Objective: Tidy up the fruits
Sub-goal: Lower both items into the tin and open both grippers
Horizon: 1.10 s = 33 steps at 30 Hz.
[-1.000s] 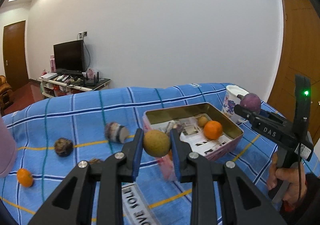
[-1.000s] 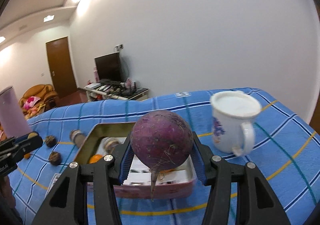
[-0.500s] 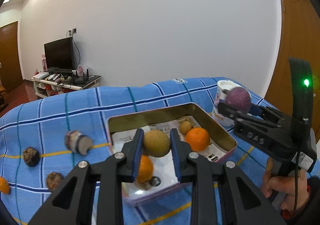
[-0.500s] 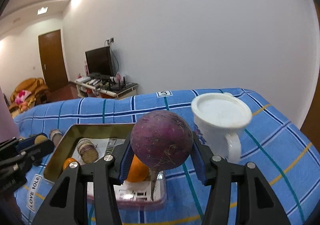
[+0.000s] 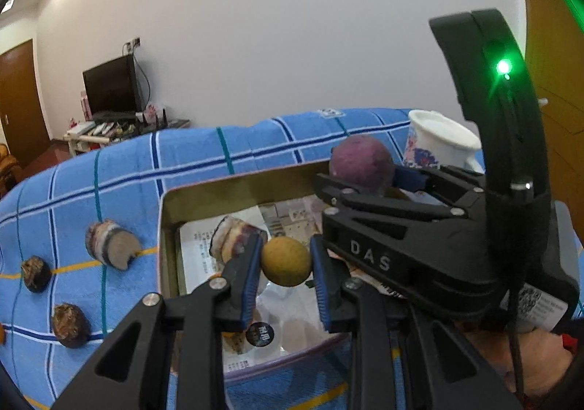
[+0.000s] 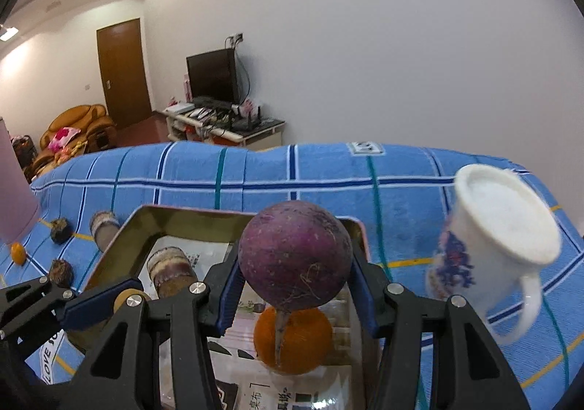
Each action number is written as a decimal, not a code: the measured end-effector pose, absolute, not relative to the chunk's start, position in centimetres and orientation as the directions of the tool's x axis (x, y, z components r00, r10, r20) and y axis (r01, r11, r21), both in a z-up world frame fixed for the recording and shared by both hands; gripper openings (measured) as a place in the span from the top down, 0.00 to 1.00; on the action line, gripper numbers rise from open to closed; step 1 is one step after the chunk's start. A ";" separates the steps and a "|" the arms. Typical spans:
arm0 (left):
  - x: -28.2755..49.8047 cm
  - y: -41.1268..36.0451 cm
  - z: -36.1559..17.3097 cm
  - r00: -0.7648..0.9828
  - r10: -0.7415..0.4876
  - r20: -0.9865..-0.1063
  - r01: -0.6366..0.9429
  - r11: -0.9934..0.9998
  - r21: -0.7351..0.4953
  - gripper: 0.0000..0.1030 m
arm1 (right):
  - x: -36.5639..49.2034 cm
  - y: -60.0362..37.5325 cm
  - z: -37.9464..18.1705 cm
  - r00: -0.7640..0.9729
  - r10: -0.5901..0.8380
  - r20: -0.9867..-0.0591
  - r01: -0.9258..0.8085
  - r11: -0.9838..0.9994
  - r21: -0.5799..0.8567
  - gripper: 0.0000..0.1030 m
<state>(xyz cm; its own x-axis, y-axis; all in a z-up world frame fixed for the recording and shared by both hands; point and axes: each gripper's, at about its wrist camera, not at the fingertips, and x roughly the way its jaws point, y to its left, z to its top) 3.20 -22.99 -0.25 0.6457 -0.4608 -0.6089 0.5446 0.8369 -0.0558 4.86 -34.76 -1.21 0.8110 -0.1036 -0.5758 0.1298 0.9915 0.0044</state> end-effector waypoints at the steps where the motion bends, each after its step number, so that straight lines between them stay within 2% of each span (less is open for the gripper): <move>1: 3.3 -23.0 -0.4 0.641 -0.458 -0.616 0.542 0.838 -0.060 0.72 | 5.2 -34.8 -1.5 0.803 -0.092 -0.589 0.122 0.992 0.011 0.48; 11: 4.2 -23.2 -1.0 0.621 -0.435 -0.652 0.528 0.847 -0.063 0.72 | 6.5 -34.5 -2.5 0.768 0.024 -0.640 0.024 0.997 0.067 0.47; 24: 4.6 -24.0 -1.6 0.620 -0.406 -0.672 0.512 0.858 -0.046 0.72 | 7.4 -33.6 -3.1 0.755 0.041 -0.654 -0.009 0.999 0.052 0.47; 26: 4.6 -23.9 -1.5 0.627 -0.398 -0.670 0.503 0.863 -0.042 0.70 | 7.4 -33.6 -3.1 0.759 0.049 -0.650 -0.012 0.998 0.062 0.42; 27: 4.6 -23.9 -1.5 0.629 -0.397 -0.669 0.501 0.864 -0.042 0.66 | 7.4 -33.5 -3.0 0.761 0.053 -0.646 -0.013 0.998 0.066 0.38; 28: 4.5 -23.9 -1.5 0.632 -0.395 -0.666 0.500 0.865 -0.039 0.63 | 7.1 -33.6 -2.9 0.765 0.048 -0.642 -0.007 0.998 0.066 0.29; 29: 4.3 -23.9 -1.4 0.641 -0.389 -0.661 0.495 0.869 -0.032 0.53 | 6.9 -33.7 -2.8 0.770 0.044 -0.637 -0.002 0.998 0.067 0.26; 30: 4.2 -23.8 -1.3 0.651 -0.382 -0.656 0.487 0.873 -0.024 0.44 | 6.5 -34.0 -2.7 0.773 0.048 -0.632 -0.004 0.997 0.071 0.26; 33: 3.8 -23.6 -0.9 0.682 -0.364 -0.634 0.465 0.885 -0.009 0.28 | 6.0 -34.0 -2.4 0.788 0.041 -0.615 0.004 0.997 0.072 0.26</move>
